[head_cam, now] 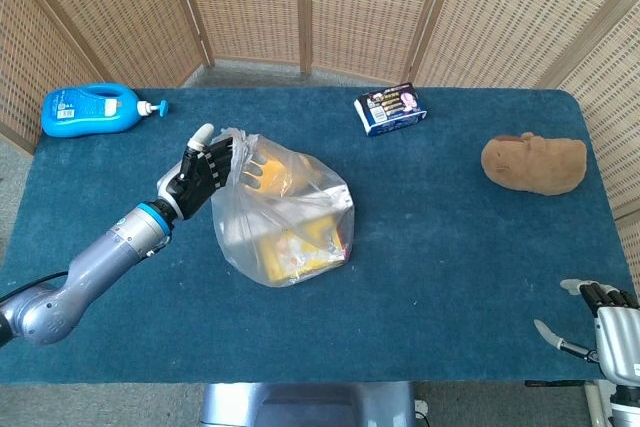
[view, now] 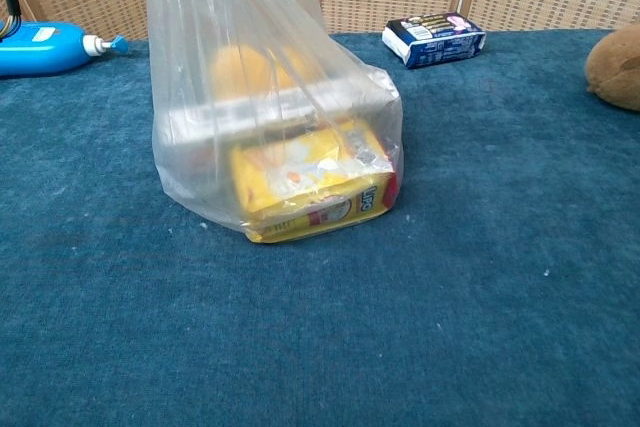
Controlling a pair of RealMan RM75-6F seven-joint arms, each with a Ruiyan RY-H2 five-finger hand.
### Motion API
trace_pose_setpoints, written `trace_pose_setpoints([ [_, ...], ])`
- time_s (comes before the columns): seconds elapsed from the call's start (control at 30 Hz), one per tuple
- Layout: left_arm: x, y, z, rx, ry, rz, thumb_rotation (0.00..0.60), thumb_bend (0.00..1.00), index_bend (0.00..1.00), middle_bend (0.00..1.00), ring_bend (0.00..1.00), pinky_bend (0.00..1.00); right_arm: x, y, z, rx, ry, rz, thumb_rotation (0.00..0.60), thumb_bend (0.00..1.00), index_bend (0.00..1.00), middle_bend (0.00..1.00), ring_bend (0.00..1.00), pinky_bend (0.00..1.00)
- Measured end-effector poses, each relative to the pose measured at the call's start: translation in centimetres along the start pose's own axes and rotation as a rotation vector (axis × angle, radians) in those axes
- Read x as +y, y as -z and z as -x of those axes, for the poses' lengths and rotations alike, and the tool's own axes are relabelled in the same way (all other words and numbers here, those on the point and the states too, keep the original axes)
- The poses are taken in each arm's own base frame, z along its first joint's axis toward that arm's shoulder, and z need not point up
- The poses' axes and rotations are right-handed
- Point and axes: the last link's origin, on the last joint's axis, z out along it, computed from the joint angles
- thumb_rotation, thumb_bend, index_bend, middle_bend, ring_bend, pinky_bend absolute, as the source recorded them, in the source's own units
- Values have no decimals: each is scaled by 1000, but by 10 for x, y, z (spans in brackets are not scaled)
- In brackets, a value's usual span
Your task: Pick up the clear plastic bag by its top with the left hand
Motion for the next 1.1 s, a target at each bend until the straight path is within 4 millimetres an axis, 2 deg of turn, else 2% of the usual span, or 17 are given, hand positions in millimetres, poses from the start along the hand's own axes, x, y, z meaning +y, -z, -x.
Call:
trace_pose_setpoints([
  [0.27, -2, -3, 5, -22, 8, -26, 0, 243, 356, 383, 392, 395, 0, 0, 2, -7, -4, 0, 274, 217, 339, 412, 379, 336],
  [0.57, 2, -17, 17, -56, 57, -30, 0, 243, 356, 384, 392, 395, 1, 2, 3, -6, -7, 5, 276, 218, 339, 412, 377, 328],
  [0.97, 14, -39, 32, -70, 306, -18, 0, 244, 356, 384, 393, 400, 6, 6, 0, 1, -5, 20, 276, 217, 339, 412, 374, 325],
  [1.1, 17, -41, 31, -56, 418, -10, 0, 279, 358, 419, 440, 470, 5, 5, 1, 3, -8, 13, 274, 218, 339, 412, 373, 325],
])
